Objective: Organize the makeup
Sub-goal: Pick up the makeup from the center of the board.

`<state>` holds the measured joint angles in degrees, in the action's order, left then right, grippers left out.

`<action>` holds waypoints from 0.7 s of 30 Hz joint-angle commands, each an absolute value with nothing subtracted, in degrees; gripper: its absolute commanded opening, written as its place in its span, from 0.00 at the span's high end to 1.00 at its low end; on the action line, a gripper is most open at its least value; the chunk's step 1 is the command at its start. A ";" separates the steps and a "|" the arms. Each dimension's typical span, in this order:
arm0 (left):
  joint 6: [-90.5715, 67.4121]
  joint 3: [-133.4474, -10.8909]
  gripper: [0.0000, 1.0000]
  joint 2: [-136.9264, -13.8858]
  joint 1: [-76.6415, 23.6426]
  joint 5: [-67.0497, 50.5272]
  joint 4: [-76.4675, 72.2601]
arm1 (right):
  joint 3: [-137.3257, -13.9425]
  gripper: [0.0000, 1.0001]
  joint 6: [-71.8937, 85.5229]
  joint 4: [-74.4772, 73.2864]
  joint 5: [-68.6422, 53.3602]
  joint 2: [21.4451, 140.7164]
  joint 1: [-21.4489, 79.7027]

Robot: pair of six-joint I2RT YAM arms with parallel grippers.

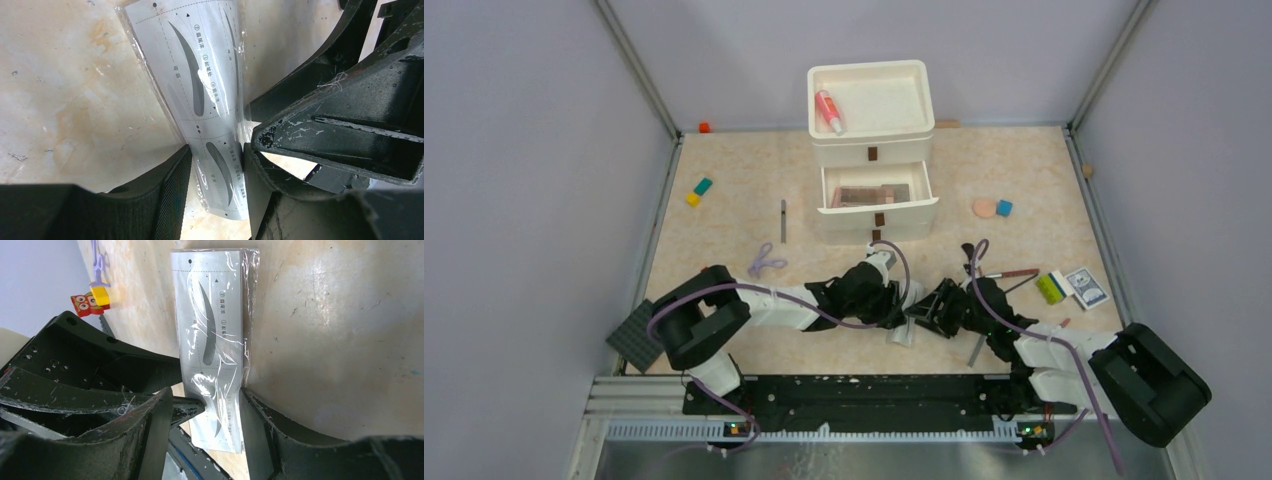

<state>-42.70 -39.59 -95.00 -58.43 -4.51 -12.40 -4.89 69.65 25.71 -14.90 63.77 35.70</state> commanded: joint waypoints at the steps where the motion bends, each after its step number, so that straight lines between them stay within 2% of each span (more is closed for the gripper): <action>1: -40.86 -34.60 0.50 -102.90 -58.07 4.31 4.83 | -4.74 0.47 67.08 19.73 -18.72 63.49 36.13; 11: -41.42 -33.98 0.50 -99.88 -58.03 3.95 4.82 | -8.93 0.38 61.12 -3.18 -7.54 52.69 35.84; 21: -42.23 -32.54 0.50 -95.35 -57.94 -0.55 0.52 | -5.01 0.31 65.01 4.43 -11.30 53.08 34.56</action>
<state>-44.03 -38.06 -93.17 -58.57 -3.38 -14.22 -7.88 64.38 5.52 -11.03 50.83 35.33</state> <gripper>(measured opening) 0.496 0.671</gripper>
